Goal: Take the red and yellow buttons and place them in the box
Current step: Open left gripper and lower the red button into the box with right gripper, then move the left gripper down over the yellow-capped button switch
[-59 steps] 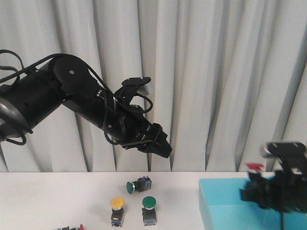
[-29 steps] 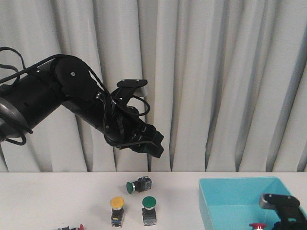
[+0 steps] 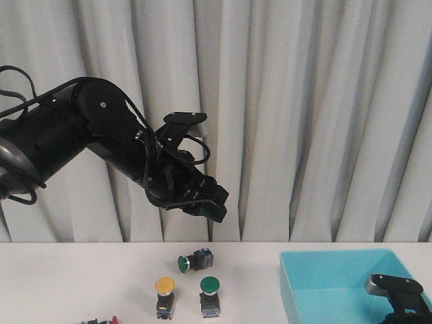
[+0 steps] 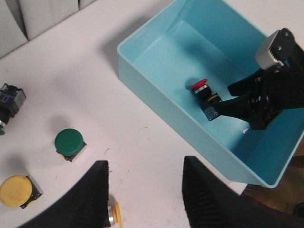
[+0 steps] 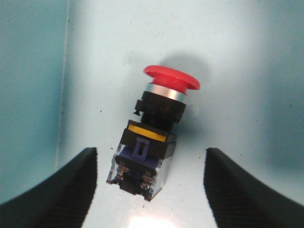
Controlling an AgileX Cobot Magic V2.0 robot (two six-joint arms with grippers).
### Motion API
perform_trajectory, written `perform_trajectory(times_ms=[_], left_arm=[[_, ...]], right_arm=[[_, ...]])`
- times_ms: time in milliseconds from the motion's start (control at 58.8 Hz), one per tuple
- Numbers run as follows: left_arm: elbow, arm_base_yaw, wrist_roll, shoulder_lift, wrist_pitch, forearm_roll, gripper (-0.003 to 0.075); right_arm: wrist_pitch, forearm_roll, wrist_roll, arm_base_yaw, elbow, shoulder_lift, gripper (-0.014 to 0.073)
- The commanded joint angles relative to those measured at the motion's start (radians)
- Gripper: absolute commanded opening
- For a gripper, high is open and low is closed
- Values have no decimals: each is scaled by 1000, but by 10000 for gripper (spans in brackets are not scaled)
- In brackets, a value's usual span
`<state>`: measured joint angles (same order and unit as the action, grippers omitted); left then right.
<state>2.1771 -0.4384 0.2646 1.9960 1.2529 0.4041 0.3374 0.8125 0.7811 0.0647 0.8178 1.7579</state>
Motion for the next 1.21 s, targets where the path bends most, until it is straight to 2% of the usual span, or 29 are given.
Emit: perform_trajectory(times_ms=[0,187,476,663,901,1190], left_arm=[[31,1,-11,-58,3,13,334],[31,1,-11,-58,3,-48,334],[31,1,-11,-58,3,-146,334],[31,1,-12,-37,3,-293,334],[31,1,-110,51,-5,-441,335],[31,1,-114,160,0,-448,406]], right_arm=[[-24,33,10,5,21,-51,535],[-6,97,11,5,43,-149,526],[156,201,10,5,125,-403,526],[241,255,11,5,131,-598,526],[261,254,11,5,131,-765,526],[276,247,11,5,131,-817,526]])
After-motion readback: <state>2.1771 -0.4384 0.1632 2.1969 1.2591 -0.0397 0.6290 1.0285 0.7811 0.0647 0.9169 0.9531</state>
